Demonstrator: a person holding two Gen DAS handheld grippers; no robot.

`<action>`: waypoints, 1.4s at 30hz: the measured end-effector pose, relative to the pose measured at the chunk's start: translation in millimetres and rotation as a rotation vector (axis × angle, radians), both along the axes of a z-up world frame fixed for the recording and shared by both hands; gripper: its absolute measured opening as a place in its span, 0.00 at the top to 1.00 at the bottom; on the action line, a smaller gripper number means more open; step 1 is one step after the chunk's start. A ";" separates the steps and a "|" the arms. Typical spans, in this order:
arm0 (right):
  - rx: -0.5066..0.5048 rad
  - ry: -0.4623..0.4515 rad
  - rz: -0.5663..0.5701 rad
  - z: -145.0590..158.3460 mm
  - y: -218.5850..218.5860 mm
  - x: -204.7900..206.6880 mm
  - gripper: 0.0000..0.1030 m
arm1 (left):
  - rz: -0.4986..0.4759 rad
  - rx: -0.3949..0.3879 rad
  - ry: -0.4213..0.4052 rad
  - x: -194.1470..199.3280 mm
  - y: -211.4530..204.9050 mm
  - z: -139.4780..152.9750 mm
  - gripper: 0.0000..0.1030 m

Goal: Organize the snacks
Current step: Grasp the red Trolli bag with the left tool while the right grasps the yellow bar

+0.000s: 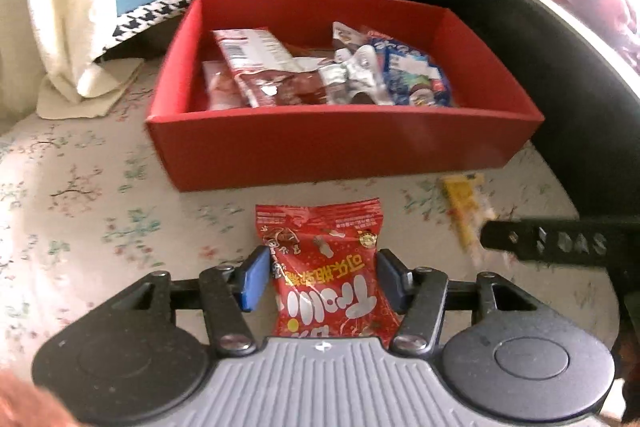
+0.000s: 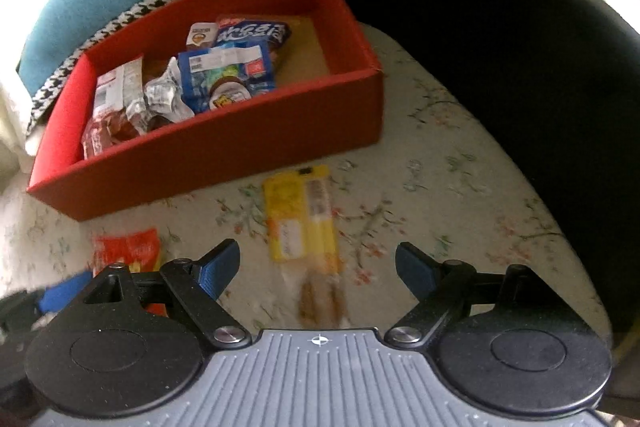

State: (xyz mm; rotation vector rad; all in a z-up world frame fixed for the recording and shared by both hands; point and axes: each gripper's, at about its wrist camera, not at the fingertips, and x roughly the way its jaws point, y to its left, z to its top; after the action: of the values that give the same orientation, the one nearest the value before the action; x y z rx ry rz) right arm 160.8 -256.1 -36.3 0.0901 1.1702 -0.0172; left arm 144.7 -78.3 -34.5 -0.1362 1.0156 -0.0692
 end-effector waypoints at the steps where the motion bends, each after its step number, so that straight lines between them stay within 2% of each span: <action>1: -0.001 0.002 0.000 -1.8 2.4 3.5 0.13 | -0.003 -0.008 0.006 -0.8 4.0 0.2 0.51; 4: -0.037 0.009 0.004 -9.5 10.4 12.3 0.16 | -0.003 -0.059 0.027 2.0 12.6 -0.5 0.51; 8: -0.115 0.013 0.050 -17.6 19.3 13.3 0.21 | -0.019 -0.078 0.030 8.9 13.3 0.1 0.51; 10: -0.160 -0.001 0.080 -17.2 23.3 8.1 0.30 | -0.025 -0.083 0.026 11.2 13.3 1.6 0.51; 11: -0.156 -0.002 0.084 -15.6 22.7 6.6 0.40 | -0.028 -0.083 0.023 12.2 13.4 2.5 0.51; 12: -0.151 -0.002 0.085 -13.2 21.7 5.5 0.54 | -0.029 -0.082 0.020 12.8 13.3 3.7 0.51; 13: -0.140 0.000 0.084 -10.7 20.0 4.7 0.55 | -0.028 -0.082 0.017 12.7 13.6 4.9 0.51; 18: -0.118 0.001 0.105 -4.8 18.6 1.8 0.58 | -0.034 -0.072 -0.007 9.2 12.5 10.4 0.51; 30: -0.036 -0.108 0.112 40.3 18.7 -18.8 0.58 | -0.042 -0.087 -0.063 9.4 15.4 28.7 0.51; 42: 0.015 -0.202 0.123 65.6 26.7 -24.4 0.59 | -0.055 -0.068 -0.135 4.3 13.7 44.8 0.51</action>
State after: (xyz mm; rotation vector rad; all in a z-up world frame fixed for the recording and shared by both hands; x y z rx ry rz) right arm 136.5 -229.4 29.4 0.0325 0.9725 0.1072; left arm 148.9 -64.6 10.3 -0.1635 0.8828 -0.1609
